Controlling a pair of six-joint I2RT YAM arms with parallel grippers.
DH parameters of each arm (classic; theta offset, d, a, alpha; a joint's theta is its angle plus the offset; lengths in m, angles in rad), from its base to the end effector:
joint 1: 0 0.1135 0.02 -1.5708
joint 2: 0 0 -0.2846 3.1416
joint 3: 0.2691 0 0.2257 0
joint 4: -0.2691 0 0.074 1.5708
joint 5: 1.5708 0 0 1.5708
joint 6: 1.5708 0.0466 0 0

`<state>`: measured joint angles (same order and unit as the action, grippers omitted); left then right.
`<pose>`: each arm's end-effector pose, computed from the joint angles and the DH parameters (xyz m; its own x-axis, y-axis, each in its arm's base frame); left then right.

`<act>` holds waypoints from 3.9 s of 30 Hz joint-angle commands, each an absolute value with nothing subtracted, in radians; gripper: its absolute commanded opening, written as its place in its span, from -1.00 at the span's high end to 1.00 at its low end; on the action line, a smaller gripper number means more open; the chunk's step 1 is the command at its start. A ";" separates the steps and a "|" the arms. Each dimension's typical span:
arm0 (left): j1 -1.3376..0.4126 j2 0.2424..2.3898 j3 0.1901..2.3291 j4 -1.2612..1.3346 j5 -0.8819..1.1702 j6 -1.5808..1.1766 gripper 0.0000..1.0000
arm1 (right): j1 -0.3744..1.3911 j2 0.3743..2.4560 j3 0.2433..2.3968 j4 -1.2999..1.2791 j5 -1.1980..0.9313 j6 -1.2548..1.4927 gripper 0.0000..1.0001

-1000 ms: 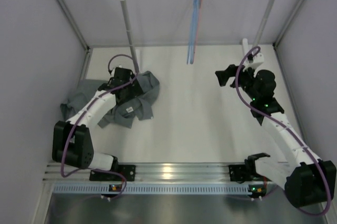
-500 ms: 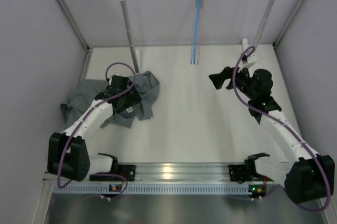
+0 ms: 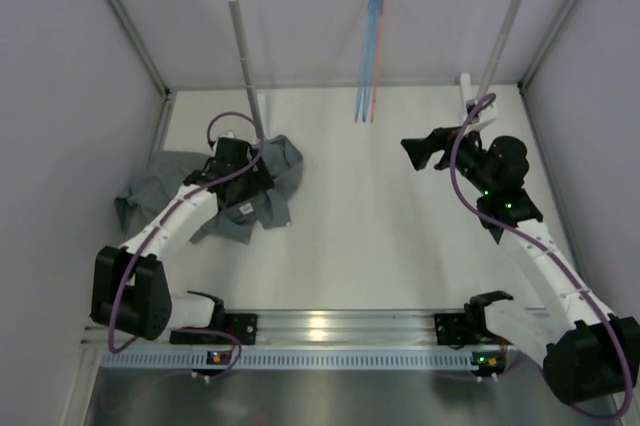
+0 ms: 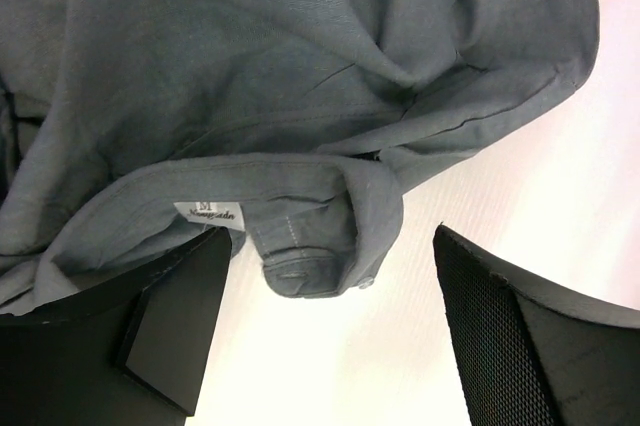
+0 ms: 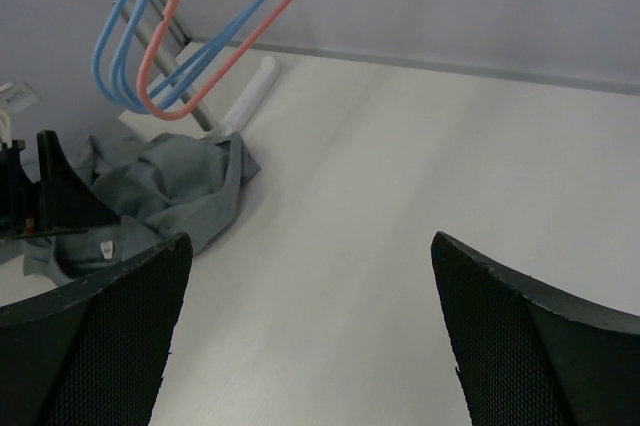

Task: Place the shirt on the hanger

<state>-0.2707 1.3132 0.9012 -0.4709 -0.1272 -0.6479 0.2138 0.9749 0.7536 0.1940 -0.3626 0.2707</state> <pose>0.2398 -0.0604 0.2637 -0.7068 -0.4251 -0.5654 -0.2997 0.9040 -0.3050 0.1951 0.0593 0.3566 -0.1714 0.2186 -0.9606 -0.5179 0.8095 0.2766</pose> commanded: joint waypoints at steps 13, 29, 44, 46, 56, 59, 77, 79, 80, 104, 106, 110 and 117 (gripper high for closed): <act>-0.390 1.390 0.888 -0.322 -0.259 -0.785 -0.62 | 0.224 0.963 0.804 0.198 -0.330 0.238 -0.99; -0.391 1.459 0.836 -0.173 -0.261 -0.761 -0.19 | 0.224 0.937 0.799 0.164 -0.314 0.229 -0.99; -0.406 1.457 0.841 -0.166 -0.193 -0.741 1.00 | 0.222 0.922 0.799 0.135 -0.195 0.244 -0.99; -0.449 1.433 0.865 -0.160 -0.208 -0.701 1.00 | 0.222 0.911 0.798 0.129 -0.166 0.245 -0.99; -0.872 1.371 1.023 -0.163 -0.333 -0.592 1.00 | 0.224 0.870 0.740 0.146 -0.253 0.226 -0.99; -0.970 1.368 1.034 -0.161 -0.344 -0.617 1.00 | 0.224 0.832 0.704 0.155 -0.270 0.227 -0.99; -1.281 1.582 1.284 -0.047 -0.443 -0.523 1.00 | 0.224 0.503 0.629 -0.046 -0.135 0.248 -0.99; -1.226 1.546 1.238 -0.083 -0.475 -0.633 1.00 | 0.224 0.512 0.623 -0.046 -0.127 0.258 -0.99; -1.209 1.540 1.197 -0.098 -0.497 -0.659 1.00 | 0.224 0.520 0.623 -0.046 -0.130 0.264 -0.99; -0.969 1.215 0.959 -0.454 -0.274 -1.020 -0.88 | 0.225 0.758 0.592 0.083 -0.299 0.307 -0.99; -0.976 1.232 0.933 -0.453 -0.235 -1.072 -0.82 | 0.225 0.758 0.584 0.086 -0.302 0.308 -0.98; -1.015 1.314 0.925 -0.449 -0.244 -1.126 -0.74 | 0.225 0.753 0.577 0.101 -0.322 0.318 -0.99; -1.020 1.377 0.962 -0.414 -0.371 -1.164 -0.58 | 0.227 0.724 0.555 0.098 -0.374 0.330 -0.99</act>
<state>-1.0199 1.3895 0.9283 -0.4416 -0.3046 -1.1137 0.2142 0.7547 0.5739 0.0257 -0.3305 0.3180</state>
